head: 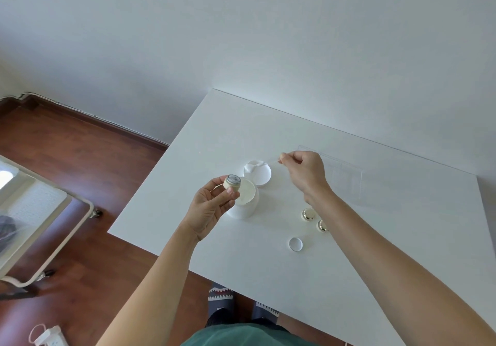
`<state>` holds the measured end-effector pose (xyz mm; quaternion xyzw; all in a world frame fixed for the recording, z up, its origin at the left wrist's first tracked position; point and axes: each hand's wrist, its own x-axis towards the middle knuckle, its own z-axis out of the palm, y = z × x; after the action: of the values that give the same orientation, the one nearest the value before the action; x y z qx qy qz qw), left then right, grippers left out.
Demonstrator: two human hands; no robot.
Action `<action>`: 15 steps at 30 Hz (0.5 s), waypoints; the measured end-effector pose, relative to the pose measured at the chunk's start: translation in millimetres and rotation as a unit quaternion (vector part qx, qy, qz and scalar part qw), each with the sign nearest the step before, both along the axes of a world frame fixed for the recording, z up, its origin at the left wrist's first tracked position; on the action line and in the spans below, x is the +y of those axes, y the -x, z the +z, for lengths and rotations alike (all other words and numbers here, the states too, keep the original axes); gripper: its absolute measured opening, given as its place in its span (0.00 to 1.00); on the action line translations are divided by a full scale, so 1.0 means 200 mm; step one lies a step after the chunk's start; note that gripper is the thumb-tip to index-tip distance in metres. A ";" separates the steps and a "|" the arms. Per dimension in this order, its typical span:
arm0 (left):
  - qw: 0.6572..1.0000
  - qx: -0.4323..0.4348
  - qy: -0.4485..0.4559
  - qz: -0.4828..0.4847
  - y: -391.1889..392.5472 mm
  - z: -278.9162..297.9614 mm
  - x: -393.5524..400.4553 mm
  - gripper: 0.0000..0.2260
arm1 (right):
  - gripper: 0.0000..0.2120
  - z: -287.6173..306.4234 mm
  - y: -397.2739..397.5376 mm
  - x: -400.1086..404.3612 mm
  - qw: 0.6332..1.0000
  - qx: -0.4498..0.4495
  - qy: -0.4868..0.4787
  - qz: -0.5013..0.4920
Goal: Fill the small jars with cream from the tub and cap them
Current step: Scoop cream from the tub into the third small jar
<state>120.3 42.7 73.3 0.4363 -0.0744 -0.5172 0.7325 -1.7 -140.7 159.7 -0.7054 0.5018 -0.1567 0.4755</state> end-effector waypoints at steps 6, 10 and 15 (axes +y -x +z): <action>1.000 -0.001 0.010 -0.022 0.02 0.04 -0.07 0.17 | 0.13 0.10 -0.02 0.01 0.999 0.002 0.046 0.020; 0.999 -0.014 0.010 -0.038 0.02 0.06 -0.09 0.19 | 0.12 0.12 -0.03 0.03 0.989 0.035 0.135 0.049; 0.999 -0.015 0.011 -0.038 0.02 0.07 -0.10 0.20 | 0.11 0.12 -0.03 0.07 0.960 0.063 0.257 0.092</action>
<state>117.0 23.0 86.8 0.4327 -0.1074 -0.5369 0.7162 5.3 -127.6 184.2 -0.8555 0.4061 -0.1911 0.2582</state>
